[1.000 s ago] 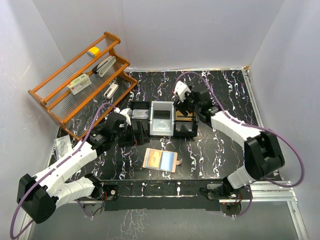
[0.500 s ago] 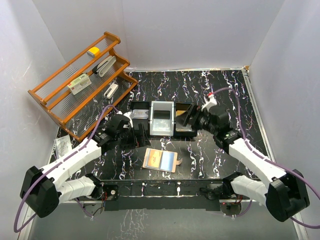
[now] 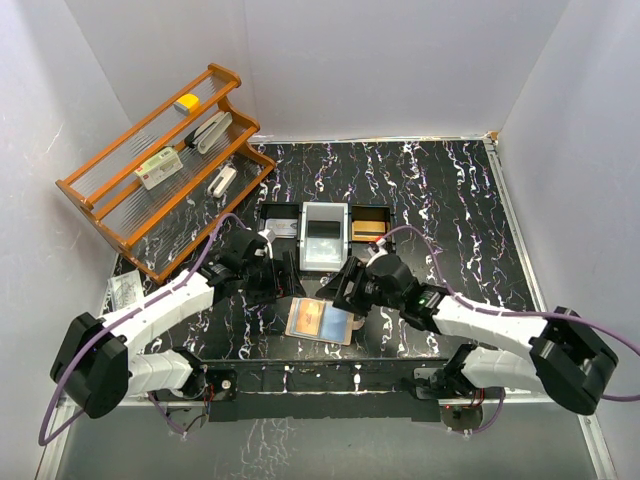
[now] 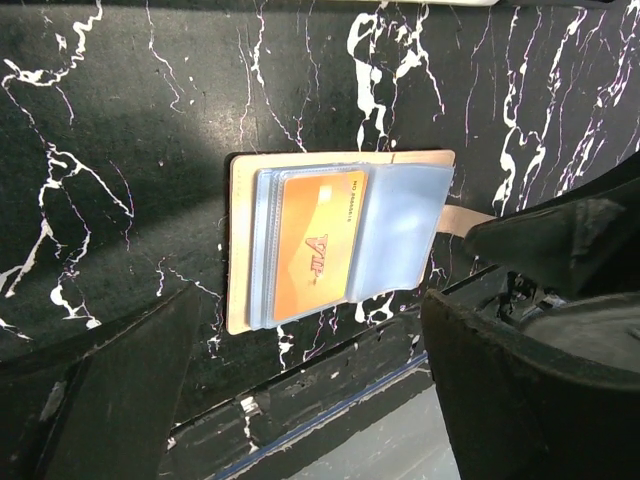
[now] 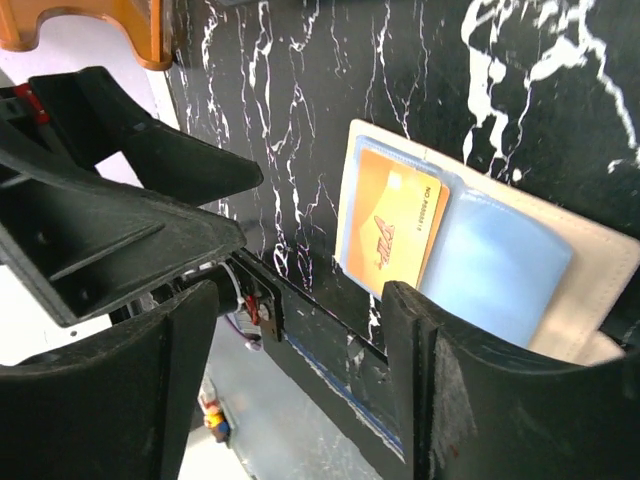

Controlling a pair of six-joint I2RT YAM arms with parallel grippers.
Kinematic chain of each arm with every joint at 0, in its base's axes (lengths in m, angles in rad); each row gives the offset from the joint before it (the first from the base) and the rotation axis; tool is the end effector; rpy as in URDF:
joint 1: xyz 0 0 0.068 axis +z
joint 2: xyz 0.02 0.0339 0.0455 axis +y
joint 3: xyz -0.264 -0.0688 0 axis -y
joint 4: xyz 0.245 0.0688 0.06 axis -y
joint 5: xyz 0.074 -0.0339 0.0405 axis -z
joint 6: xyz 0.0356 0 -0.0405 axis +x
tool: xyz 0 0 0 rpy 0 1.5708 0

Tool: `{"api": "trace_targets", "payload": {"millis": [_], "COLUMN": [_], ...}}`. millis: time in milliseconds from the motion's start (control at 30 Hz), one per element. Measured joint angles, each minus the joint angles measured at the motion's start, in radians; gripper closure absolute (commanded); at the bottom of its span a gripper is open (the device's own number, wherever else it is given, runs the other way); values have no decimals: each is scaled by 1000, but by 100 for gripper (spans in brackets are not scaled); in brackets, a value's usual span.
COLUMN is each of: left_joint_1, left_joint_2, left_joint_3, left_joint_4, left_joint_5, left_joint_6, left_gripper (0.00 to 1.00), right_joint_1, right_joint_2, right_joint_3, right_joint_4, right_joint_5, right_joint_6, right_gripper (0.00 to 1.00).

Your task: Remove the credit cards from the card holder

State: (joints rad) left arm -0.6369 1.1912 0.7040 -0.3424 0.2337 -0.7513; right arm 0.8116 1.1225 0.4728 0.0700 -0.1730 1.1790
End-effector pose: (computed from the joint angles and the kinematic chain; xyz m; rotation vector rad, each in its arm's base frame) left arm 0.1881 -0.1494 0.2169 -0.0300 2.5807 -0.8734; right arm 0.1526 0.1698 0.1912 0.3357 2.4374 1.2305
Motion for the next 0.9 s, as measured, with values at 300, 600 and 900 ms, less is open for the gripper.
{"api": "trace_targets", "payload": {"millis": [300,600,900], "left_joint_1": [0,0,0], "left_joint_2": [27,58,90], "left_joint_3": [-4,-8,-14], "left_joint_4": [7,14,58], "left_joint_5": [21,44,93], "left_joint_6": [-5,-7,0], "left_gripper": [23,37,49], "right_joint_1": [109,121,121], "right_joint_2": [165,282,360], "right_joint_3": [-13,-13,-12], "right_joint_4": [99,153,216], "right_joint_5": [51,51,20], "right_joint_6": [85,109,109], "right_gripper": [52,57,65]}}
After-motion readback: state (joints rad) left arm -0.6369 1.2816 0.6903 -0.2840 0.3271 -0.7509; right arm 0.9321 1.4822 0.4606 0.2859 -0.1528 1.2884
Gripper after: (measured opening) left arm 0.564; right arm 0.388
